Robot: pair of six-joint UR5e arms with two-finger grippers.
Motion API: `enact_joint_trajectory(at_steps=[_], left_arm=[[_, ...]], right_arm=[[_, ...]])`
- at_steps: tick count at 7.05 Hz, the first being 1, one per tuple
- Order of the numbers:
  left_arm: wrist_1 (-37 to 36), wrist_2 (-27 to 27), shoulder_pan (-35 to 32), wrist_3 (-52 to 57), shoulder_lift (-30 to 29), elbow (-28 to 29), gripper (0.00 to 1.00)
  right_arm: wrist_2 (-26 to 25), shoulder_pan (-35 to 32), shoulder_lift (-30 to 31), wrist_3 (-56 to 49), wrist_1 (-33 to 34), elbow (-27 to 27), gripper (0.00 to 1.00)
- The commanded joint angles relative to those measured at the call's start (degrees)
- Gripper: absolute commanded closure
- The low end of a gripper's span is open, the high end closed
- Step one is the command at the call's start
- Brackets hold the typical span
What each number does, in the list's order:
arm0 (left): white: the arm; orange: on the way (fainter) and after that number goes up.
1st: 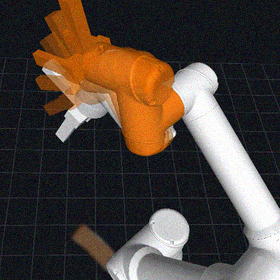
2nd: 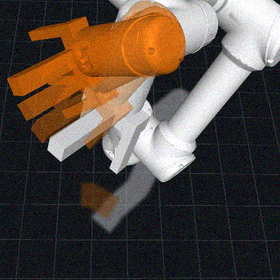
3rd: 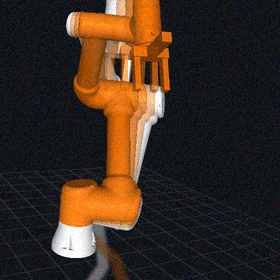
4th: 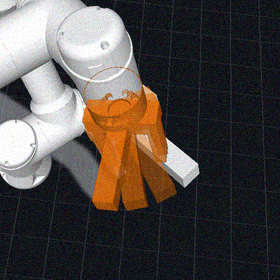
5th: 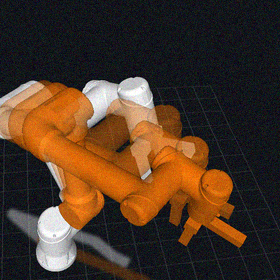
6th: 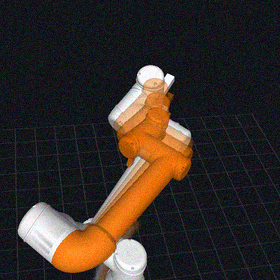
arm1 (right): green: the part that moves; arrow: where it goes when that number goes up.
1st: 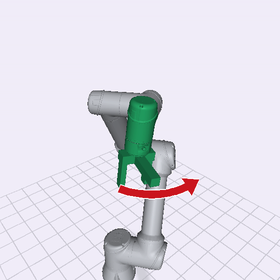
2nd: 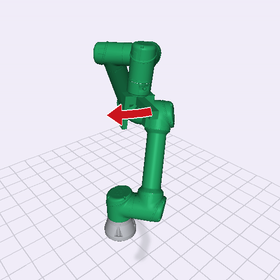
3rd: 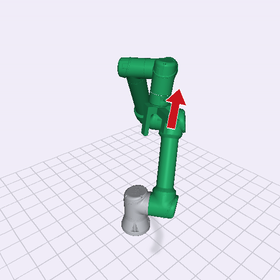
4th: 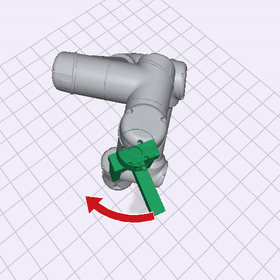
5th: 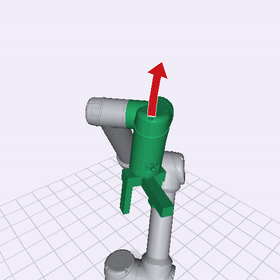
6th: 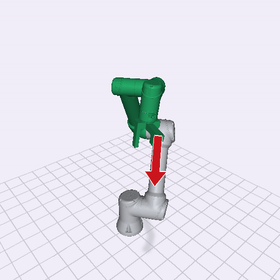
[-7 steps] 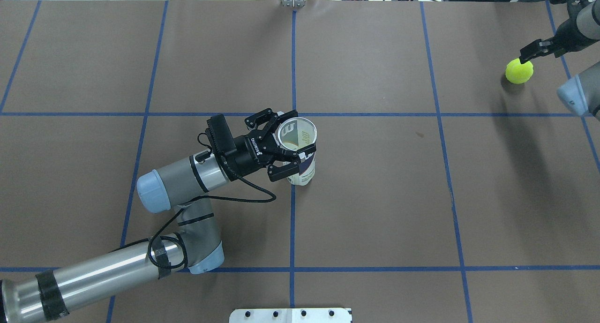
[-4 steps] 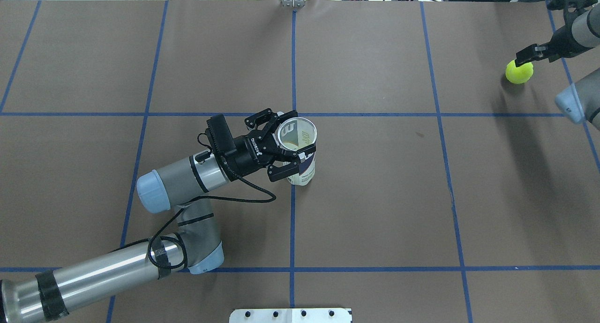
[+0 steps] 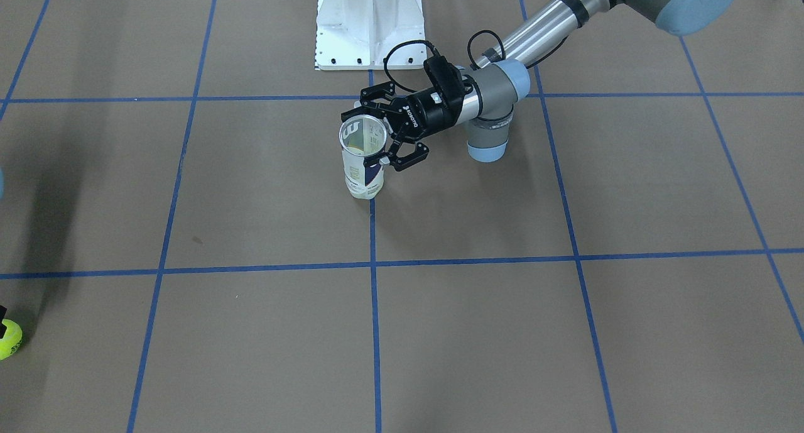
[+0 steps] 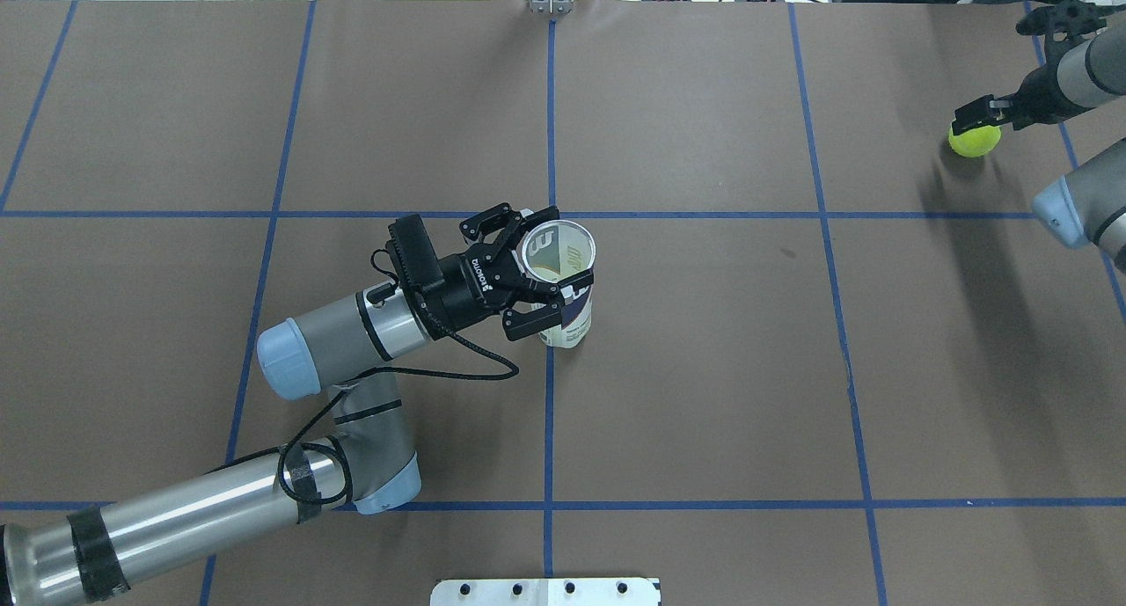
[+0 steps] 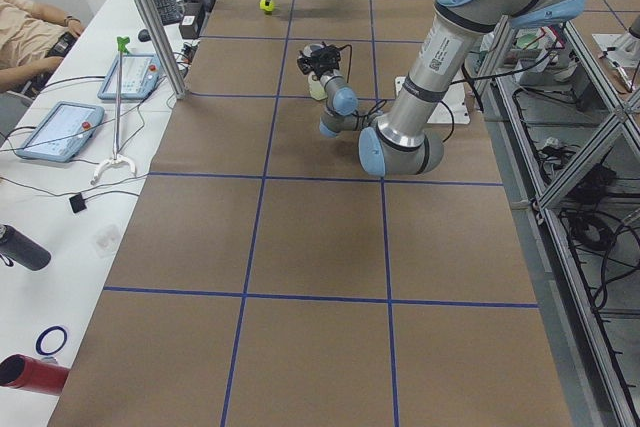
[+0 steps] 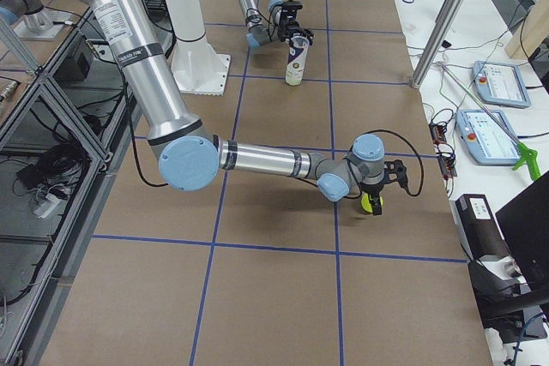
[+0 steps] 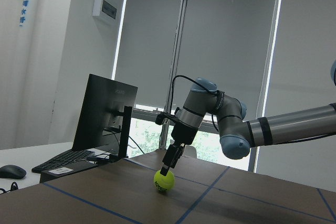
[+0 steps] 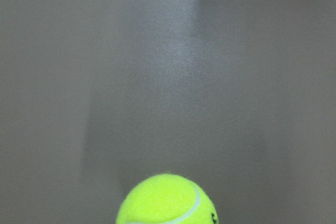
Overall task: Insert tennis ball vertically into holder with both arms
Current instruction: 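Lower the right gripper onto the second tennis ball and grasp it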
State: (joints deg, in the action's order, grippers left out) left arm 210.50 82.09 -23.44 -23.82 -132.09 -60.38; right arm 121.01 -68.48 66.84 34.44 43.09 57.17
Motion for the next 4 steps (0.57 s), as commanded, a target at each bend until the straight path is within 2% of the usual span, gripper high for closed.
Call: enact_joint_trajectory(at_steps=[1, 2, 3, 4], left_arm=[[0.0, 0.0, 0.06, 0.0, -0.01, 0.0, 0.07], [0.0, 0.0, -0.03, 0.0, -0.01, 0.0, 0.07], [0.0, 0.0, 0.06, 0.0, -0.01, 0.0, 0.07], [0.0, 0.0, -0.03, 0.0, -0.01, 0.0, 0.07]], right_arm=[[-1.03, 1.06, 0.05, 0.98, -0.63, -0.3, 0.06], [-1.38, 1.33, 0.13, 0.98, -0.72, -0.65, 0.45], [-1.3, 1.42, 0.48, 0.98, -0.72, -0.57, 0.99], [-1.3, 1.42, 0.49, 0.98, -0.72, 0.04, 1.0]])
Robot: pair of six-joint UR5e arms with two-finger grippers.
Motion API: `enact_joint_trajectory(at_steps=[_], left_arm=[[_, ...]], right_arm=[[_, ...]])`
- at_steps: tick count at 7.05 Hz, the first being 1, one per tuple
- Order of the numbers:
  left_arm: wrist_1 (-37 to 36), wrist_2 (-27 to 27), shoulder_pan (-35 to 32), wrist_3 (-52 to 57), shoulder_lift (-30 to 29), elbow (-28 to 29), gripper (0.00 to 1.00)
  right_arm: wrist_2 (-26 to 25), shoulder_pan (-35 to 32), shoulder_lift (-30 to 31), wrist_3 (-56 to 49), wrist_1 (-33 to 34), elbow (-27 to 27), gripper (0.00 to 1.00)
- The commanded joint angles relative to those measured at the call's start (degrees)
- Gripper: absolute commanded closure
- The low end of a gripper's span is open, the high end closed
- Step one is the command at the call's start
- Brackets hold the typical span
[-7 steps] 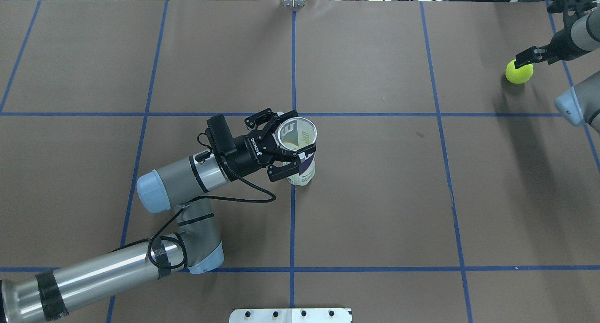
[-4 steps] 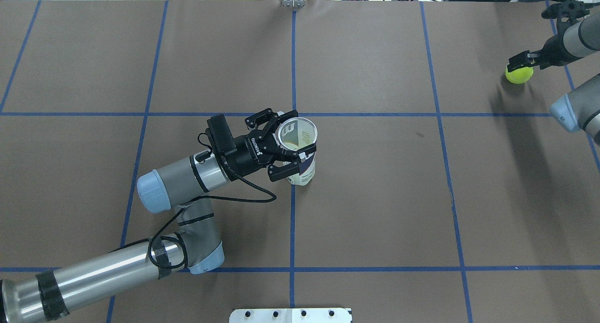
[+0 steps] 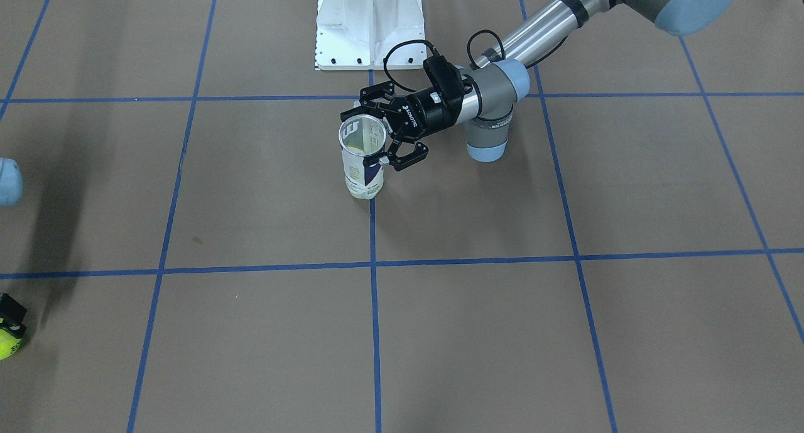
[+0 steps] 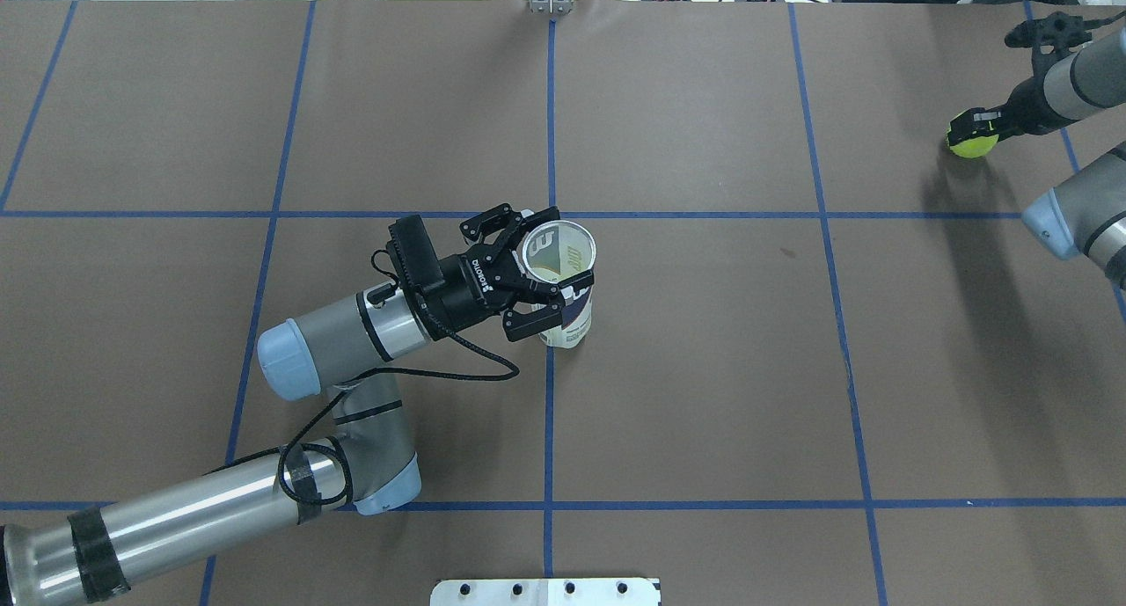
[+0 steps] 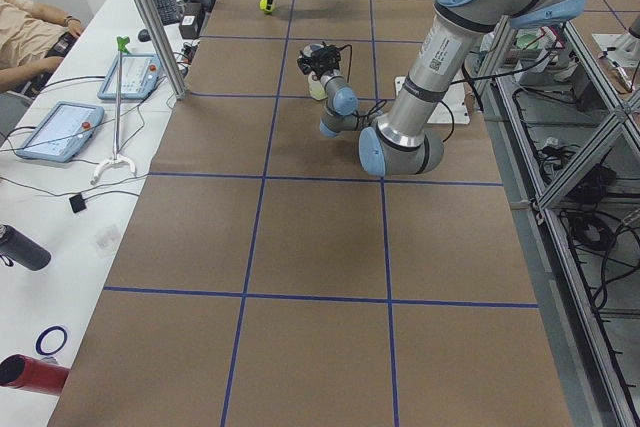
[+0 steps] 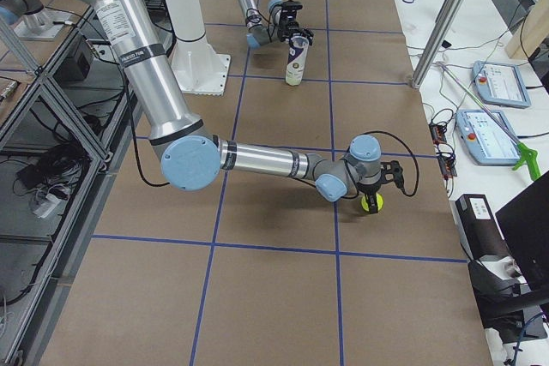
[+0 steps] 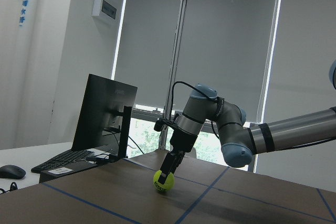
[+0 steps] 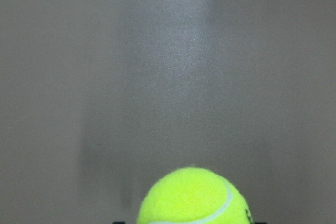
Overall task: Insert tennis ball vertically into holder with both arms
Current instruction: 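Lift the second ball with the right gripper and carry it toward the can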
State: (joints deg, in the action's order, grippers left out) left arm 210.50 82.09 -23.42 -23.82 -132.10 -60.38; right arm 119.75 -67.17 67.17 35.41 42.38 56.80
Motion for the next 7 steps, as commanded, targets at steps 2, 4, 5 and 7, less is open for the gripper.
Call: enact_joint_trajectory(at_steps=[2, 4, 5, 7], left_arm=[[0.0, 0.0, 0.04, 0.0, 0.0, 0.0, 0.07], [0.0, 0.0, 0.04, 0.0, 0.0, 0.0, 0.07], [0.0, 0.0, 0.04, 0.0, 0.0, 0.0, 0.07], [0.0, 0.0, 0.04, 0.0, -0.09, 0.0, 0.07]], right_arm=[[2.14, -1.28, -0.02, 1.93, 0.42, 4.26, 1.0], [7.5, -2.96, 0.06, 3.78, 10.02, 14.85, 1.0], [7.78, -2.96, -0.02, 5.79, 19.4, 23.01, 1.0], [8.22, -3.05, -0.81, 5.9, 40.48, 39.36, 1.0]])
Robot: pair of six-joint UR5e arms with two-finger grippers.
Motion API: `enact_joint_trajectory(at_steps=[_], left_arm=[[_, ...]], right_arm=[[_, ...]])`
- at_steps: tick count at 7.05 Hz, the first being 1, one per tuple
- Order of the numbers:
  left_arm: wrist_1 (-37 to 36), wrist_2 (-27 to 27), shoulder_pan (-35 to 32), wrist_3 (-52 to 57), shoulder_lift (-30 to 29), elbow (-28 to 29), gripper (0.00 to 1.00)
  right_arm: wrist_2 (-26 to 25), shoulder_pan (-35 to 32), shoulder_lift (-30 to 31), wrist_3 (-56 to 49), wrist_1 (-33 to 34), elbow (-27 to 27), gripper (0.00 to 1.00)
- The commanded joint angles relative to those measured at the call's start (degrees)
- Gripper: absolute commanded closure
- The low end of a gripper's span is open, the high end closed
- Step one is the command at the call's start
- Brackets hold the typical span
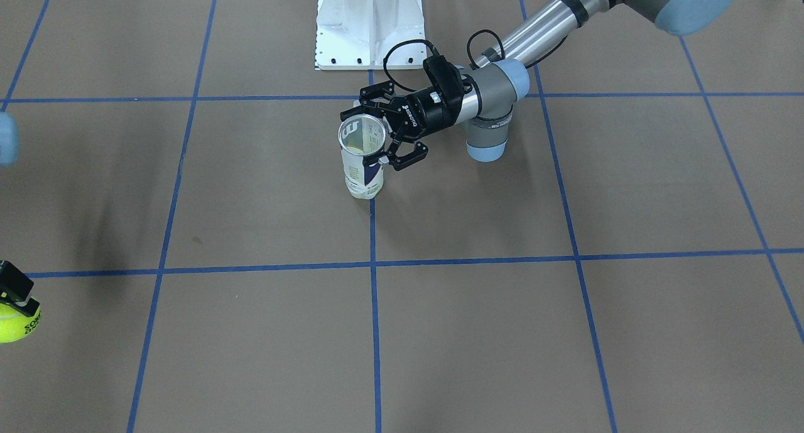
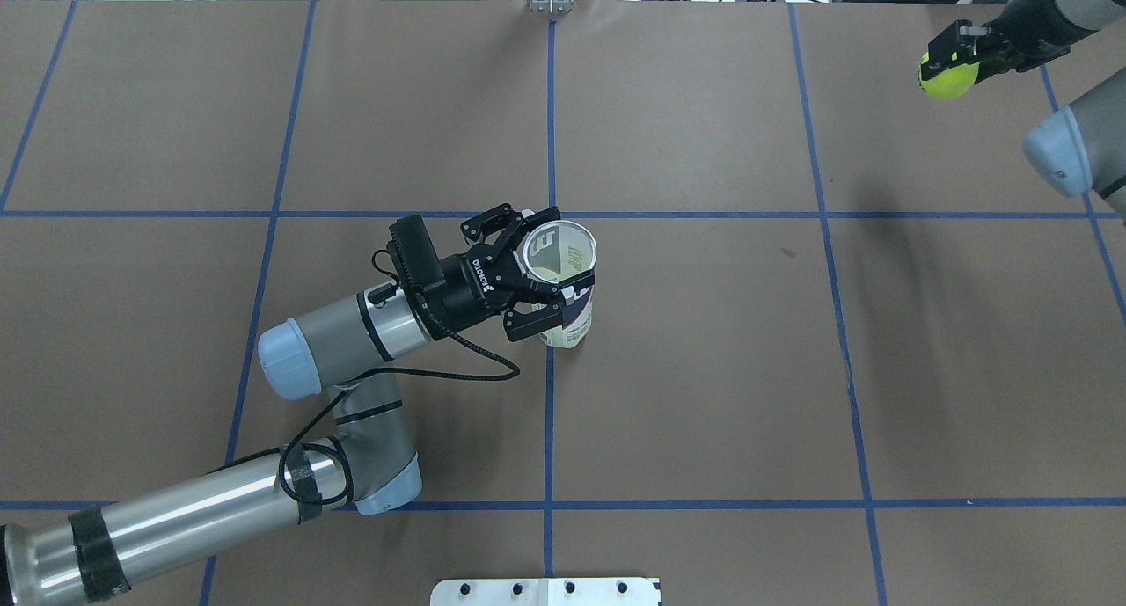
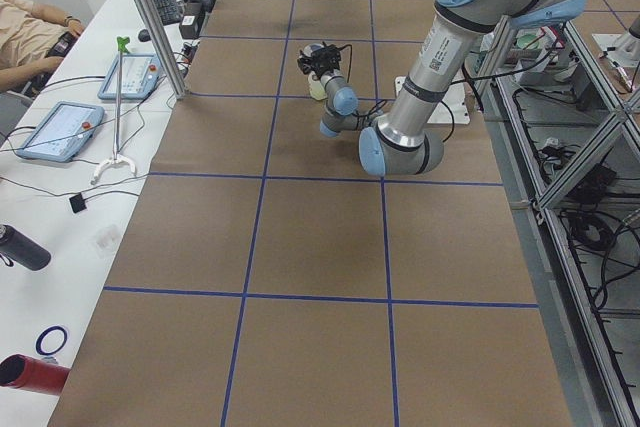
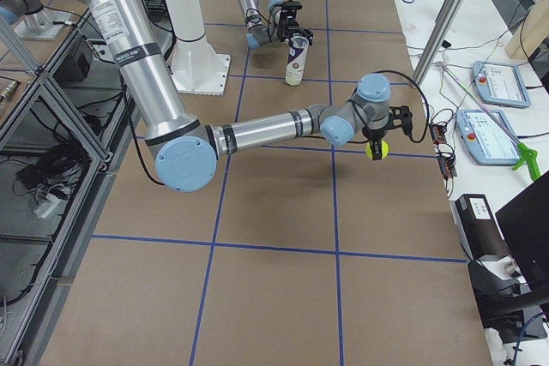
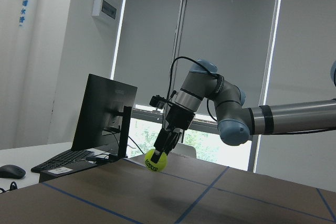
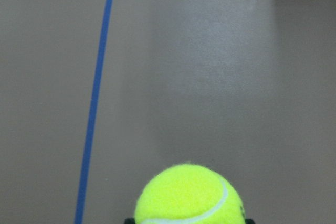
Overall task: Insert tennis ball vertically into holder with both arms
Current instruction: 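Lift the second ball with the right gripper and carry it toward the can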
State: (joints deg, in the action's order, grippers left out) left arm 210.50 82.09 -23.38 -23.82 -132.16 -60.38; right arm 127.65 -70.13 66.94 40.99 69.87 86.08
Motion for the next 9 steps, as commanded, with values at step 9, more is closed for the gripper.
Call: enact_joint_trajectory(at_steps=[9], left_arm=[[-0.09, 0.0, 0.09, 0.0, -0.29, 0.0, 0.07]], right_arm=[[-8.26, 19.38, -18.75, 39.92, 35.76, 30.81, 1.0]])
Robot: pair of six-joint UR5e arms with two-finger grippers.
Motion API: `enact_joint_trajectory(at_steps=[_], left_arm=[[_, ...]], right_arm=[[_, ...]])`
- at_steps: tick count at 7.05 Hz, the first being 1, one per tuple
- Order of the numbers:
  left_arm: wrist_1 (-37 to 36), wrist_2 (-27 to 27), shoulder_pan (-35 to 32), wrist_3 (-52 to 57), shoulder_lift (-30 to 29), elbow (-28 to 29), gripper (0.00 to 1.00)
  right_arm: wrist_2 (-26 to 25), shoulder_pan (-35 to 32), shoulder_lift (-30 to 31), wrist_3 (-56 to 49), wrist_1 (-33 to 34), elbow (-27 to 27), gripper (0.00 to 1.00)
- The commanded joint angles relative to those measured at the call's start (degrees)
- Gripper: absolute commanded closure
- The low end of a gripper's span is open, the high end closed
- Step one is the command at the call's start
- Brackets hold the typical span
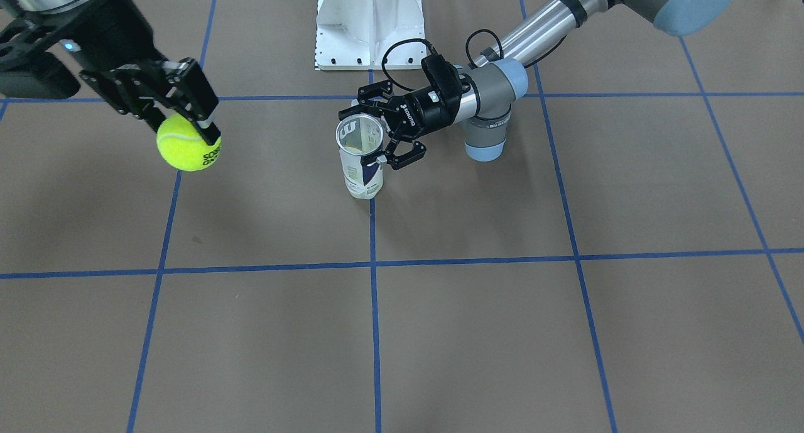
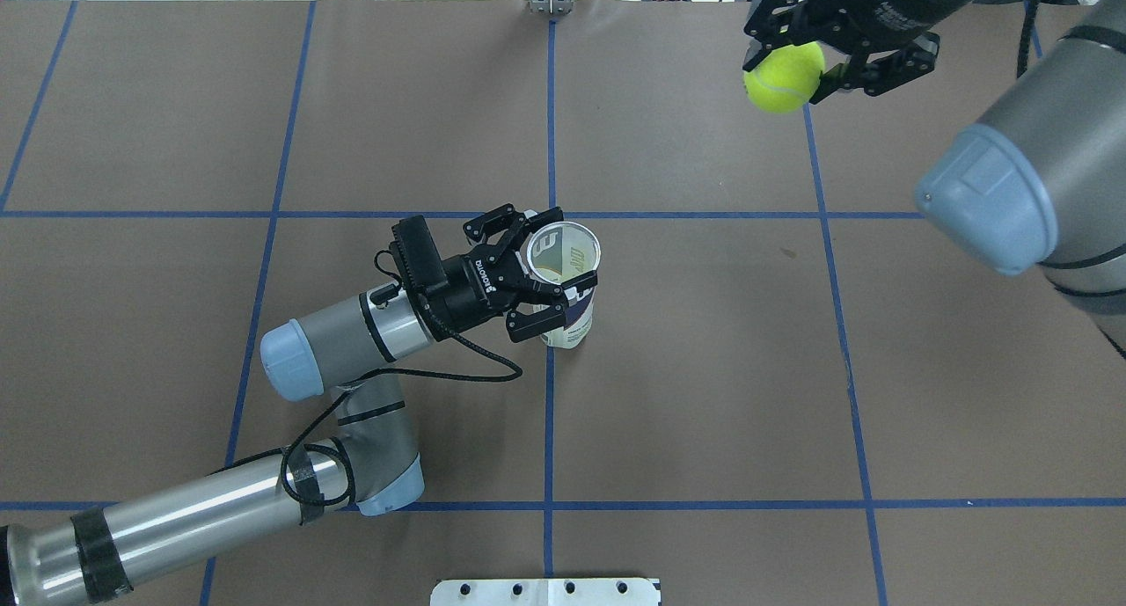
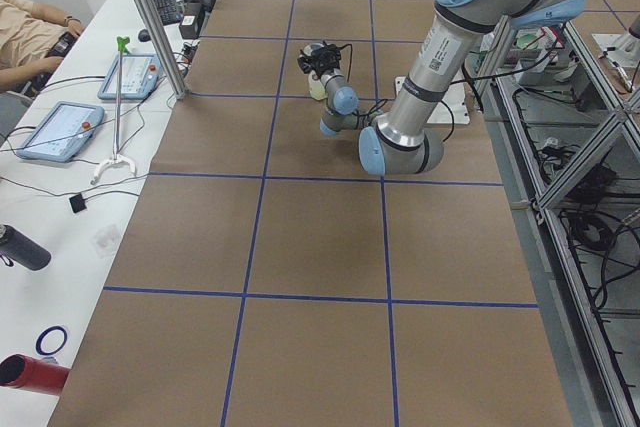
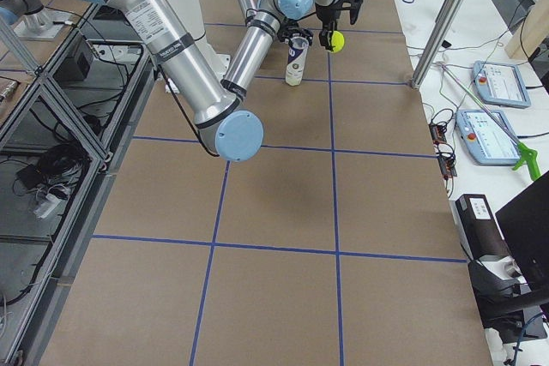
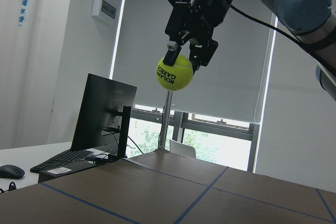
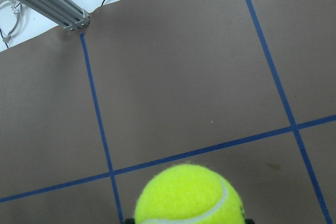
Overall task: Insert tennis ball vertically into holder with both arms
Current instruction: 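Lift the second ball with the right gripper and carry it toward the can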
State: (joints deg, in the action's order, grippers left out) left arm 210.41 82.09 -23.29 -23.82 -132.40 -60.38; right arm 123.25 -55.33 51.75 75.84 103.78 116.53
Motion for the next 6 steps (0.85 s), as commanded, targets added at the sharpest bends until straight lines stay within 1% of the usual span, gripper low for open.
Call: enact_joint_trajectory(at_steps=[1, 3, 4, 6], left_arm=[[0.0, 0.0, 0.09, 0.0, -0.05, 0.0, 0.07], [0.0, 0.0, 0.09, 0.09, -0.05, 0.0, 0.07], [0.0, 0.0, 0.09, 0.09, -0.14, 0.0, 0.07], [-0.09, 0.0, 0.09, 0.09, -0.14, 0.0, 0.07]], right_arm=[[-7.55, 8.1, -4.89, 8.07, 1.87, 0.36, 1.0], [-11.78, 12.42, -6.56, 11.07, 2.74, 0.27, 1.0], [-15.02, 15.4, -7.97, 12.48, 3.79, 0.19, 1.0], [-19.61, 19.89, -8.5, 14.25, 3.89, -0.08, 1.0]])
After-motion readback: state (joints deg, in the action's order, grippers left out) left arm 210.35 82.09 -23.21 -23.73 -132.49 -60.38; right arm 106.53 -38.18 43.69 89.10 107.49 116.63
